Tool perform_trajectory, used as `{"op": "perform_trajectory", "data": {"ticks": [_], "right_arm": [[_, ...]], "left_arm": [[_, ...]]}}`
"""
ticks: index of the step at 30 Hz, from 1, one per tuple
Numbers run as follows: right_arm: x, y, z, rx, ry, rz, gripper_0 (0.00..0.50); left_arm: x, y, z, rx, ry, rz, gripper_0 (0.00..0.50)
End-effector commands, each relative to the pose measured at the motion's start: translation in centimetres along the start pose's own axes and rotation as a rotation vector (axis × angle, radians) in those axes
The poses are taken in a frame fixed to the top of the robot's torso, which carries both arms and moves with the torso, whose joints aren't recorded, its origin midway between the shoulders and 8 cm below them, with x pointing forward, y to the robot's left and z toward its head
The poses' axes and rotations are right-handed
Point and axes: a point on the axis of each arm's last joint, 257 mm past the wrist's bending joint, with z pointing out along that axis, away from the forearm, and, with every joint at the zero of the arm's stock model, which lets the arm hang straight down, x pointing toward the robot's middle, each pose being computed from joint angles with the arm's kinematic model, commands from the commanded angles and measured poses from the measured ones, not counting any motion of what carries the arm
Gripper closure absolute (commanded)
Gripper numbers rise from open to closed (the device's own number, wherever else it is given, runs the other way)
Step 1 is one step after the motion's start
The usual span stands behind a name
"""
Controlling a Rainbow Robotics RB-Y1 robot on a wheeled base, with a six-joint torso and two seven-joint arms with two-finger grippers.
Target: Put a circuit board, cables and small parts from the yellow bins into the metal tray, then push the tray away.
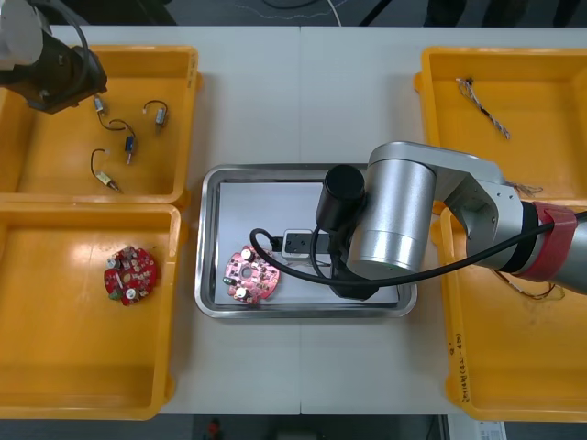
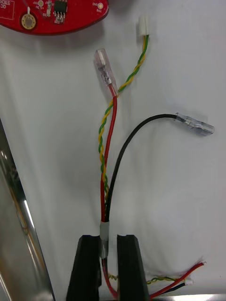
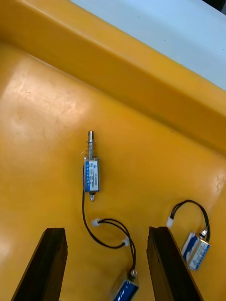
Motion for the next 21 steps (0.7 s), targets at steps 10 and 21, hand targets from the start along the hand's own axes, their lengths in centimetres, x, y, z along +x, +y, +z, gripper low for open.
{"op": "perform_trajectory", "data": {"ticks": [10, 21], "right_arm": [[-1.6, -0.9, -1.7, -0.001, -0.042, -0.027, 0.0], [-2.5, -3.4, -6.9, 0.03, -0.064, 0.033, 0.0]], "left_arm": [[-3.6, -0.5, 1.2, -0.003, -0.109, 0.133, 0.0], [-3.3, -1.3, 3.6, 0.036, -0.15, 0.109, 0.0]]}}
